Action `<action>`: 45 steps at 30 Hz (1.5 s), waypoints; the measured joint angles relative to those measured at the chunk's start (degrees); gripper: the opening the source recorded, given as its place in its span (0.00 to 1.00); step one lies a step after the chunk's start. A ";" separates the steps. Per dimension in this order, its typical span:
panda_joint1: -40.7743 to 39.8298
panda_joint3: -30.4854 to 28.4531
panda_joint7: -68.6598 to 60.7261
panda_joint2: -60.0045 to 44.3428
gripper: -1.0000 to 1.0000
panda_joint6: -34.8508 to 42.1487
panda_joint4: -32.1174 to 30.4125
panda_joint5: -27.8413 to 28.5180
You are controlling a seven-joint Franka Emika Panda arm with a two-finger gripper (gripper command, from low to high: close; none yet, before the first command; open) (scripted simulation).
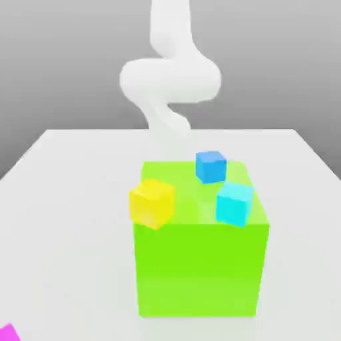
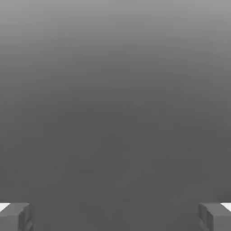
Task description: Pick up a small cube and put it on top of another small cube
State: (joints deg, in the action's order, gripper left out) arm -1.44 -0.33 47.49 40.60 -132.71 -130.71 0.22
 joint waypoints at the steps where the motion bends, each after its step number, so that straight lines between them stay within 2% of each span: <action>1: -0.60 -0.17 0.72 -2.26 0.50 -0.39 0.46 0.09; 17: -8.27 -4.78 10.12 -35.65 0.50 -6.26 7.28 -0.22; 32: -15.98 -7.94 14.76 -67.10 0.50 -11.59 13.71 -6.60; 36: -17.41 -6.84 14.12 -75.39 0.50 -16.90 15.52 -8.31; 37: -17.58 -6.63 13.98 -76.61 0.00 -17.81 15.79 -8.53; 45: -17.24 -7.05 14.00 -75.11 0.00 -16.64 15.45 -8.52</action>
State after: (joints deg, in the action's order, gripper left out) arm -18.69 -7.37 61.49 -34.50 -149.34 -115.26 -8.30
